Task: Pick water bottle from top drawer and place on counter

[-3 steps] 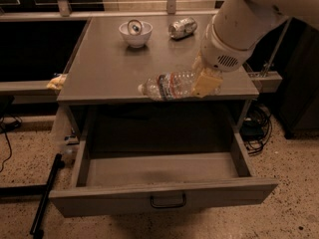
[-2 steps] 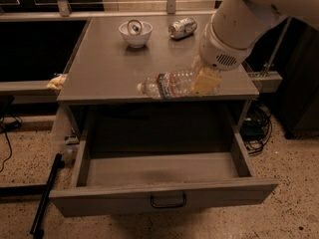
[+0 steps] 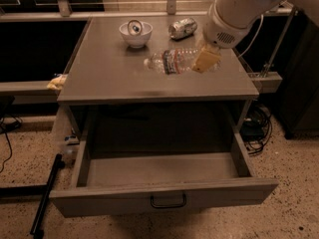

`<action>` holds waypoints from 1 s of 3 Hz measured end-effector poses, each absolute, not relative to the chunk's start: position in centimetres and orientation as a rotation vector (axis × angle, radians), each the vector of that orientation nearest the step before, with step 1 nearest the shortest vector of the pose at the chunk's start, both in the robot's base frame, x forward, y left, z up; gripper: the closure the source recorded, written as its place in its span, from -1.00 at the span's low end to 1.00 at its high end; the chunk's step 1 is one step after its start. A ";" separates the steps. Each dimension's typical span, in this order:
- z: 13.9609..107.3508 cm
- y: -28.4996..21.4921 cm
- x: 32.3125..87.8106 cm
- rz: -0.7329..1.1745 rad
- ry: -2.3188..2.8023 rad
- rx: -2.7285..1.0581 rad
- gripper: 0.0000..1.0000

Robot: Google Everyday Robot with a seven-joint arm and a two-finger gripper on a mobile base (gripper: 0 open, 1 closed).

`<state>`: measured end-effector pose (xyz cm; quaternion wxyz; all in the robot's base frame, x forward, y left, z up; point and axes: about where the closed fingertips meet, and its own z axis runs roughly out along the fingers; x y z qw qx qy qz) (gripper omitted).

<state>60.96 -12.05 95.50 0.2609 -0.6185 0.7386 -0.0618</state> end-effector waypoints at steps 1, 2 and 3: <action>94.4 -12.4 65.0 -0.085 1.998 -1.601 1.00; 91.6 -12.2 67.8 0.044 2.011 -1.537 1.00; 88.7 -12.0 69.3 0.165 2.043 -1.484 1.00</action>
Offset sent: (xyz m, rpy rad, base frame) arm 0.1024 -0.0018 -0.0669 0.3165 0.0888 -0.0584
